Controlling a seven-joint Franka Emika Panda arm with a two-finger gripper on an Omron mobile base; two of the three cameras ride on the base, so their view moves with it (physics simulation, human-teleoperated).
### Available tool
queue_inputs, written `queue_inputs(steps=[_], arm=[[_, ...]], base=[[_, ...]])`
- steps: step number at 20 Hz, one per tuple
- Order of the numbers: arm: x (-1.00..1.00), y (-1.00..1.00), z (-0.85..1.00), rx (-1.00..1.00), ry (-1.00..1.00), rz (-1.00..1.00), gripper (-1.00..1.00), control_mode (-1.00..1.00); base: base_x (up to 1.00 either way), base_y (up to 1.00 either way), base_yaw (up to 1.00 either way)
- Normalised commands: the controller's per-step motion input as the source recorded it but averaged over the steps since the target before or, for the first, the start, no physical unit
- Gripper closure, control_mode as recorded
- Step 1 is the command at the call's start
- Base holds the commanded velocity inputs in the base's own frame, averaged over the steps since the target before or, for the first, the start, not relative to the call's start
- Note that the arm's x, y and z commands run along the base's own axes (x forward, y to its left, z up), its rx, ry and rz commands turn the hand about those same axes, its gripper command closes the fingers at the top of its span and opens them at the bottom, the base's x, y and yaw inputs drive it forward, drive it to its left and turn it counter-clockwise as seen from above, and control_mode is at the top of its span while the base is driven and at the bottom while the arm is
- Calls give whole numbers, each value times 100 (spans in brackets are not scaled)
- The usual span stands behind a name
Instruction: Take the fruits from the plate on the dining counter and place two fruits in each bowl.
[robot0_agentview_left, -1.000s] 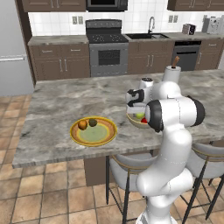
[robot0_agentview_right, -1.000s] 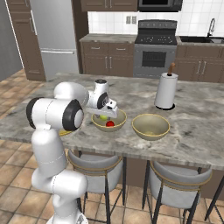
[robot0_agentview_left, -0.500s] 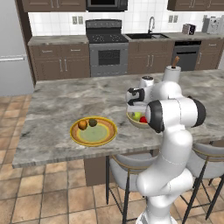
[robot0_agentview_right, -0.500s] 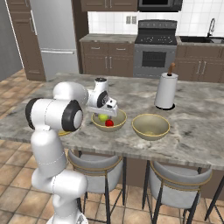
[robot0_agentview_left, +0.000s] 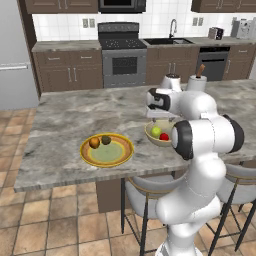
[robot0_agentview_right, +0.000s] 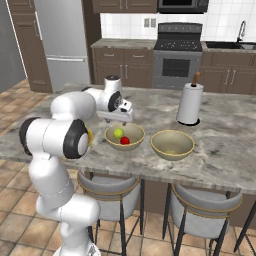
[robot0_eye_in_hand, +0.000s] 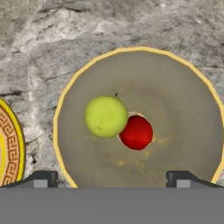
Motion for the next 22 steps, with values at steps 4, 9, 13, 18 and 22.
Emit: queue_inputs(steps=[4,9,13,18,22], arm=[[-40,18,49,0,-10,9,-100,-100],[-27,70,32,0,-19,25,-100,-100],[-14,99,19,-1,-29,36,-100,-100],[-1,100,0,-3,-12,39,-100,-100],[0,93,0,0,0,18,-100,-100]], base=[[0,0,0],[0,0,0],[0,0,0],[0,0,0],[0,0,0]])
